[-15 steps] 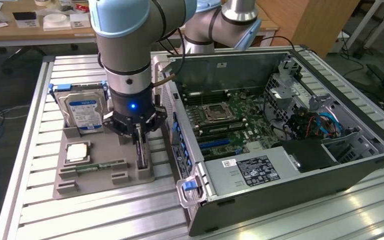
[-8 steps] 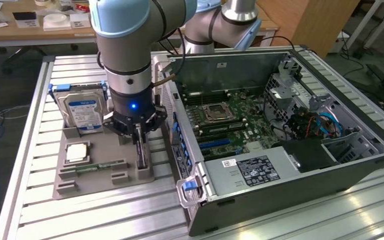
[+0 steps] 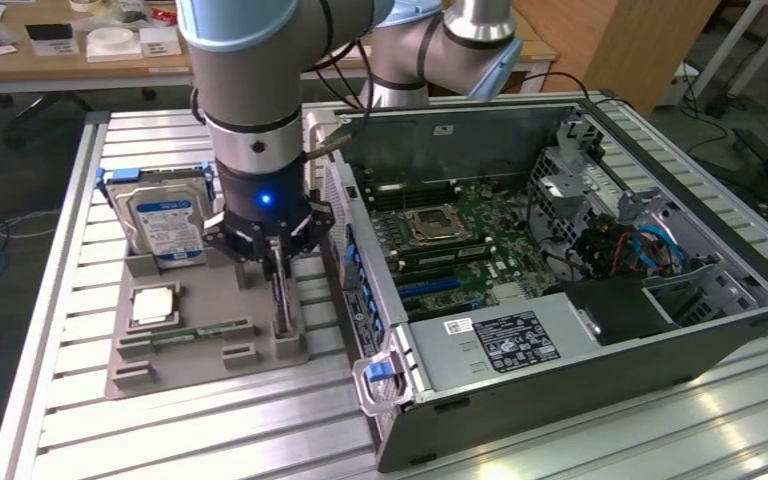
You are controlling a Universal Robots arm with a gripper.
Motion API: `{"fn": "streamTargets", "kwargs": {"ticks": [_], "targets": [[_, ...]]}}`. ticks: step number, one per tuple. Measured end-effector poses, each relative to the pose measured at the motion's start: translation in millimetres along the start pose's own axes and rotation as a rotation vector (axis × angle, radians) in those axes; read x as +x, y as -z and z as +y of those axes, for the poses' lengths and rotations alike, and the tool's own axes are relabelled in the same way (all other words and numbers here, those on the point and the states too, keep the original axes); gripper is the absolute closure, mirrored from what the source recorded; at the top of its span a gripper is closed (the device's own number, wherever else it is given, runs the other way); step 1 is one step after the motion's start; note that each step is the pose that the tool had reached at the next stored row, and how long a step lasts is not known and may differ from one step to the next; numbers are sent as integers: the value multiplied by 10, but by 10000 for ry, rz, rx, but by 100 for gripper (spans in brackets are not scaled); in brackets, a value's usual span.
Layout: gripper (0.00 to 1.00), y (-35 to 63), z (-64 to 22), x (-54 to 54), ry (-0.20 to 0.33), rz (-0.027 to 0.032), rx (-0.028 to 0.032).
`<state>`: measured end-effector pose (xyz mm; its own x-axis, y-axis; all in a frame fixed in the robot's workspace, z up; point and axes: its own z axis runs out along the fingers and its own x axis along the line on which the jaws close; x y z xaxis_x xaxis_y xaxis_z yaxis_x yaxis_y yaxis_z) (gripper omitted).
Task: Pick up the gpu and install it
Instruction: 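Pick up the gpu and move the gpu toward the slot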
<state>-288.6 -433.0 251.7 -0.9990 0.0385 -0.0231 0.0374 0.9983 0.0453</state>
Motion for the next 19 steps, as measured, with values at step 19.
{"fn": "streamTargets", "kwargs": {"ticks": [19], "targets": [[74, 695, 32, -25, 24, 6, -1]]}}
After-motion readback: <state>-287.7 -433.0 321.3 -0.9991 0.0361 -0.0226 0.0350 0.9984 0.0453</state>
